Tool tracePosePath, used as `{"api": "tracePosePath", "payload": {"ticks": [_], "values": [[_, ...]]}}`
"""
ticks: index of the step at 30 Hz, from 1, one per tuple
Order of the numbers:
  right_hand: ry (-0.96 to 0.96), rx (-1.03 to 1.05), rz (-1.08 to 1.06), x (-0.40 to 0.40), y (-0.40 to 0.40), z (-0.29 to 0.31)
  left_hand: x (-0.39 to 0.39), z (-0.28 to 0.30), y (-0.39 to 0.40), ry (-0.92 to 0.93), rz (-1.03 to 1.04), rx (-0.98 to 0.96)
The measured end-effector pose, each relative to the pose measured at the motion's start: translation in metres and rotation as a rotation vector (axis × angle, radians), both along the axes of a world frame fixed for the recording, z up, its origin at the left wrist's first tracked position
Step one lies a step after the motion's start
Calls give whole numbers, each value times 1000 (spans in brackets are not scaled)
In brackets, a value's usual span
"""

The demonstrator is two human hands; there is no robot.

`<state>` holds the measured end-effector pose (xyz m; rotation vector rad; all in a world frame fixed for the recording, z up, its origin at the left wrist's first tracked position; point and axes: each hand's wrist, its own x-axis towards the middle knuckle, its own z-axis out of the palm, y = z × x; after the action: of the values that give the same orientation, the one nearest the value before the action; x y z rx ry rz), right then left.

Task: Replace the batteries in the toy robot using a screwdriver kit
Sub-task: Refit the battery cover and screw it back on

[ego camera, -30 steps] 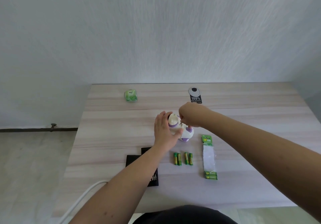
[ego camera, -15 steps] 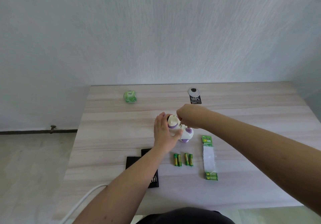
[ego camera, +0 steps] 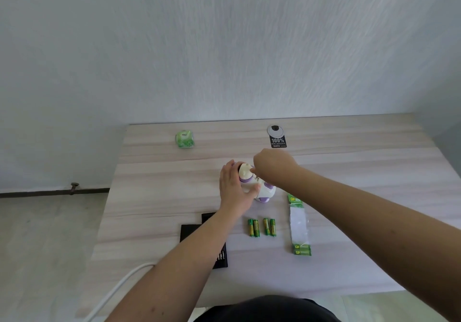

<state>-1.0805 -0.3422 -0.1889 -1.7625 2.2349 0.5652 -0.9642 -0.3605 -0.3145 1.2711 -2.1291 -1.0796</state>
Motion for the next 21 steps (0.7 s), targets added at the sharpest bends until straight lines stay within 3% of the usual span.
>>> {"api": "tracePosePath", "payload": {"ticks": [4, 8, 13, 15, 21], "values": [[-53, 41, -38, -2, 6, 6, 1, 0, -1, 1, -13, -15], [-40, 164, 64, -5, 13, 14, 2, -2, -1, 33, -2, -42], [0, -107, 46, -12, 37, 22, 2, 1, -2, 13, -27, -26], [-194, -264, -162, -15, 51, 17, 3, 2, -3, -4, -36, -18], [-1111, -496, -743, -2, 98, 21, 11, 4, -9, -43, -124, -40]]}}
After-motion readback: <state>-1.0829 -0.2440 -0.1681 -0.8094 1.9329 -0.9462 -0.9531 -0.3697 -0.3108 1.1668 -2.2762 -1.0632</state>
